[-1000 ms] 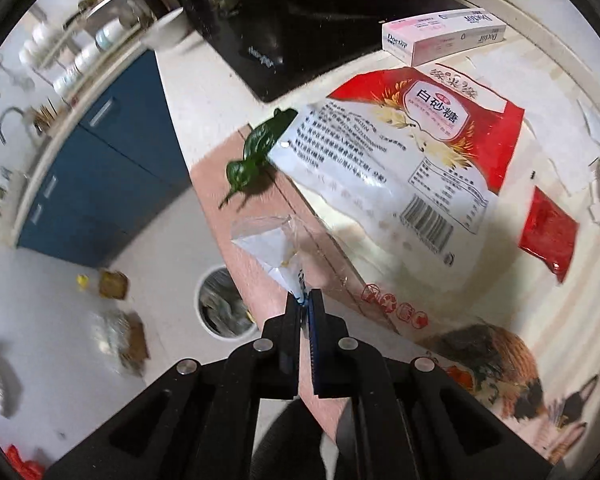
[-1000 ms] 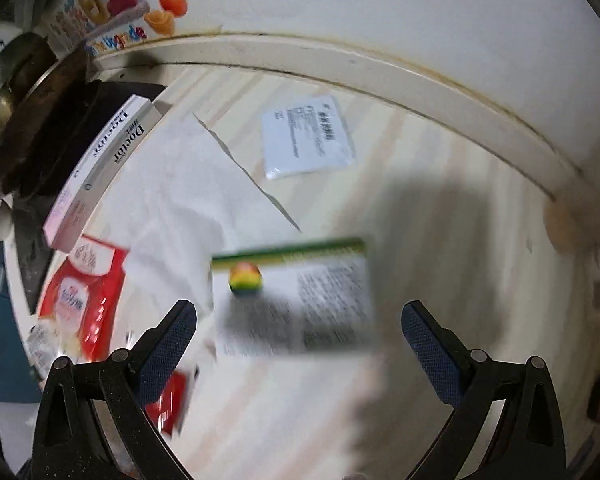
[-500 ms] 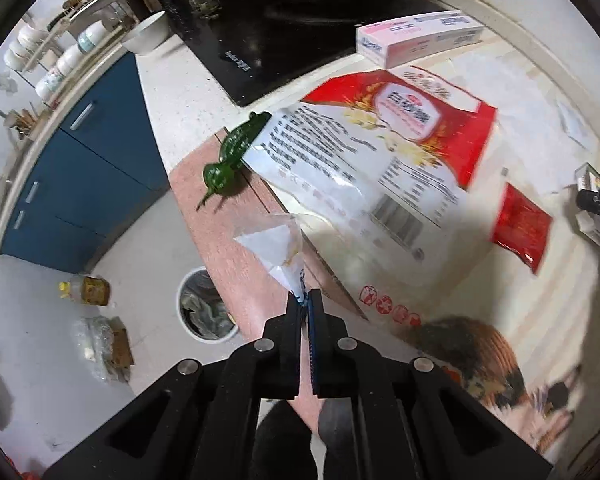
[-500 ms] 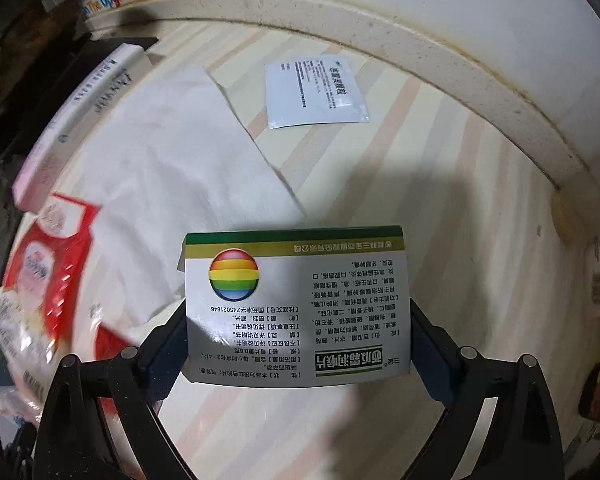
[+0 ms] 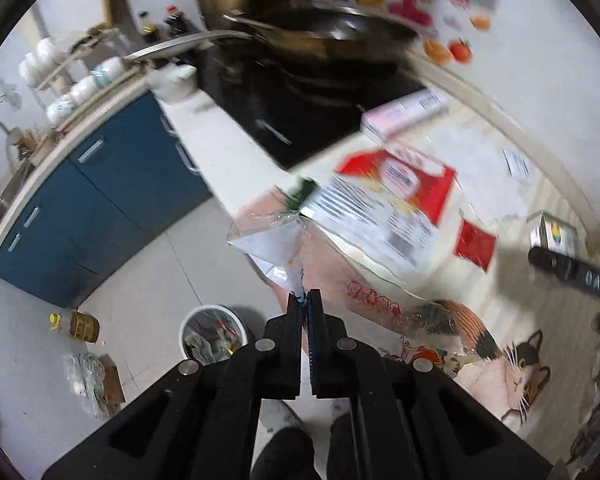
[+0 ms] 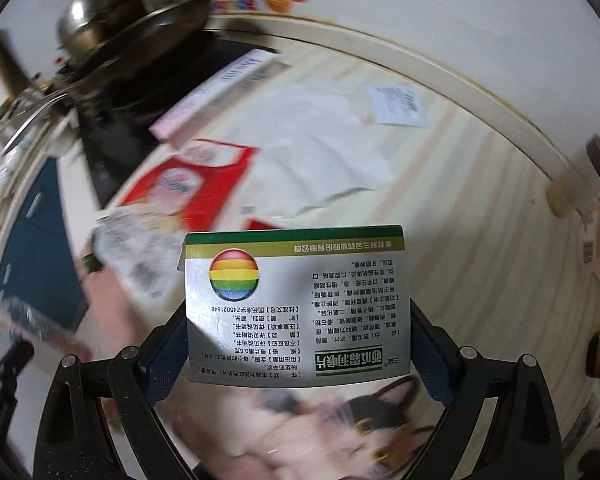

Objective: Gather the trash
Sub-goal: 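Carry both items to the white bin and open both tools to drop them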

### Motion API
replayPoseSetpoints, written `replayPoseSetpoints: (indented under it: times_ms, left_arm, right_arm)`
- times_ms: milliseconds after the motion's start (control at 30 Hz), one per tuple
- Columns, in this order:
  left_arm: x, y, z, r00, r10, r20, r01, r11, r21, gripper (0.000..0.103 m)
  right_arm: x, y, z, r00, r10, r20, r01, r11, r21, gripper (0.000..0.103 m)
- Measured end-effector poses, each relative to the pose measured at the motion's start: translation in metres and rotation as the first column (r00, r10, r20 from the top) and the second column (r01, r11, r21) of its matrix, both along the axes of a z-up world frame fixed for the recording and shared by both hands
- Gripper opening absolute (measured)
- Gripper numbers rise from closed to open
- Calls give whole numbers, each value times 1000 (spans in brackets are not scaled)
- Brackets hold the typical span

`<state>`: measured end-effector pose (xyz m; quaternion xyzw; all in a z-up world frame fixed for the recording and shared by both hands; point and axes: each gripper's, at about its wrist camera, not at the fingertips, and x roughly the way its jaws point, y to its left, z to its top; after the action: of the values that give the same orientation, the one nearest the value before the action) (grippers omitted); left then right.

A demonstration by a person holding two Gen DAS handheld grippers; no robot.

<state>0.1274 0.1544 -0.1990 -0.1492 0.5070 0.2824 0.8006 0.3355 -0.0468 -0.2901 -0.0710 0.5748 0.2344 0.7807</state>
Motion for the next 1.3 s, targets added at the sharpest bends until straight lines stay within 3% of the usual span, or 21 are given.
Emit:
replayPoseSetpoints:
  times_ms: [167, 333, 433, 567, 767, 1033, 1200, 1300]
  left_arm:
    - [-42, 51, 8, 992, 122, 18, -122, 991, 47, 0]
    - [-98, 117, -13, 960, 281, 9, -281, 959, 35, 0]
    - [-132, 154, -36, 934, 357, -18, -356, 934, 26, 0]
    - [-174, 201, -85, 894, 443, -73, -443, 896, 11, 0]
    - [-228, 264, -201, 827, 532, -185, -545, 838, -31, 0]
    - [-262, 321, -445, 770, 518, -374, -614, 761, -210, 1]
    - [-257, 333, -546, 772, 466, -433, -599, 761, -249, 3]
    - [-256, 337, -572, 789, 453, -416, -588, 753, -295, 7]
  right_arm:
    - [-41, 55, 25, 993, 118, 25, -119, 992, 33, 97]
    - [-92, 131, 28, 966, 258, 21, -259, 963, 73, 97]
    - [-131, 181, 15, 937, 348, -12, -346, 934, 87, 97]
    - [-180, 248, -29, 888, 454, -75, -448, 890, 80, 97]
    - [-242, 333, -142, 830, 541, -134, -547, 837, -7, 97]
    - [-291, 401, -369, 770, 564, -298, -604, 795, -56, 97]
    - [-305, 427, -489, 728, 582, -363, -649, 756, -89, 97]
    - [-309, 436, -533, 702, 598, -387, -676, 731, -96, 98]
